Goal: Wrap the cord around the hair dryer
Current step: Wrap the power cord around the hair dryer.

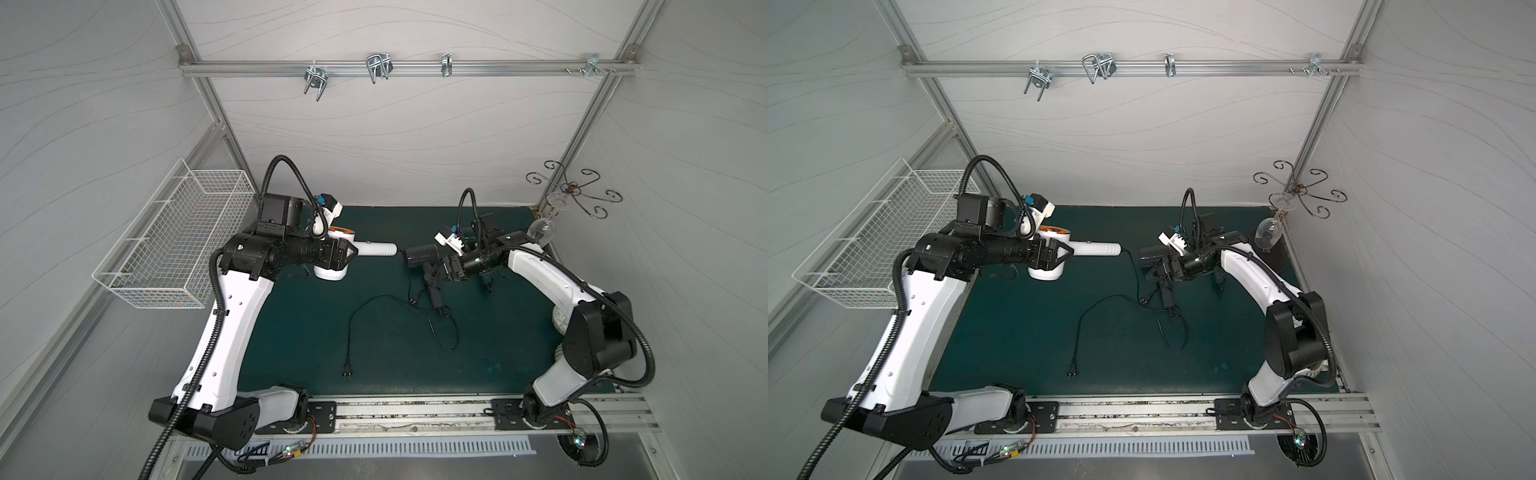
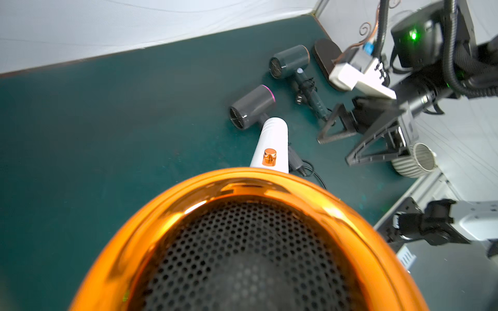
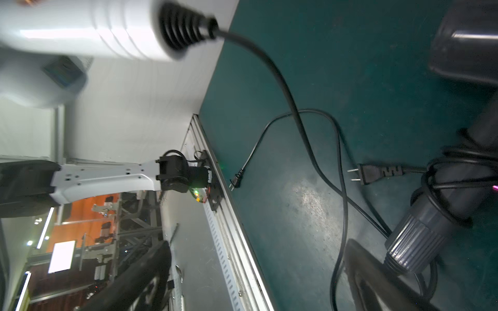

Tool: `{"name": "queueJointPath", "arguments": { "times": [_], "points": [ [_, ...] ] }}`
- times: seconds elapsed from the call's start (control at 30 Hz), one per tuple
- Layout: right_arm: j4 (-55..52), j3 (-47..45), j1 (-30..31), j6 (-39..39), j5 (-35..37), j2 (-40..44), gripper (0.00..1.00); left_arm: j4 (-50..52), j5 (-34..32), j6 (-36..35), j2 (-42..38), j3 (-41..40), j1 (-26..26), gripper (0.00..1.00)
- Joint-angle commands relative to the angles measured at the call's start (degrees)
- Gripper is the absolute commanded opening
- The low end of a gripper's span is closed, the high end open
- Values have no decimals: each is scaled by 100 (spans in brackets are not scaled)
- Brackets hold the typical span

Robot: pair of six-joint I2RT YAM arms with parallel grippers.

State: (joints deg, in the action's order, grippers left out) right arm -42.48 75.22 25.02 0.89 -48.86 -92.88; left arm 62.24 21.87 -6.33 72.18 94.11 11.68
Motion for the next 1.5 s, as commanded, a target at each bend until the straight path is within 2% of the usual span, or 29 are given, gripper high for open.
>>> {"name": "queueJointPath", "arguments": {
  "times": [0.0, 0.27, 0.5, 0.83, 1.07, 1.23, 1.47],
  "points": [
    [-195, -234, 519, 348, 764, 179, 95, -558, -331, -27, -251, 219, -34, 0],
    [-146, -140, 1199, 491, 1918, -298, 84, -606, -331, -24, -426, 92, -43, 0],
    [301, -307, 1801, 169, 2482, -643, 78, -616, -343, -3, -522, -82, -43, 0],
    [827, -322, 1875, -224, 3365, -1247, 65, -617, -367, -27, -652, -222, -43, 0],
    [1113, -201, 1928, -438, 3481, -1673, 54, -664, -306, 0, -722, -284, -43, 0],
    [1268, -107, 2084, -510, 3528, -1854, 37, -686, -235, 47, -715, -270, -43, 0],
    [1212, -140, 2065, -506, 3581, -1697, 0, -645, -370, 1, -740, -282, -43, 0]
  ]
}}
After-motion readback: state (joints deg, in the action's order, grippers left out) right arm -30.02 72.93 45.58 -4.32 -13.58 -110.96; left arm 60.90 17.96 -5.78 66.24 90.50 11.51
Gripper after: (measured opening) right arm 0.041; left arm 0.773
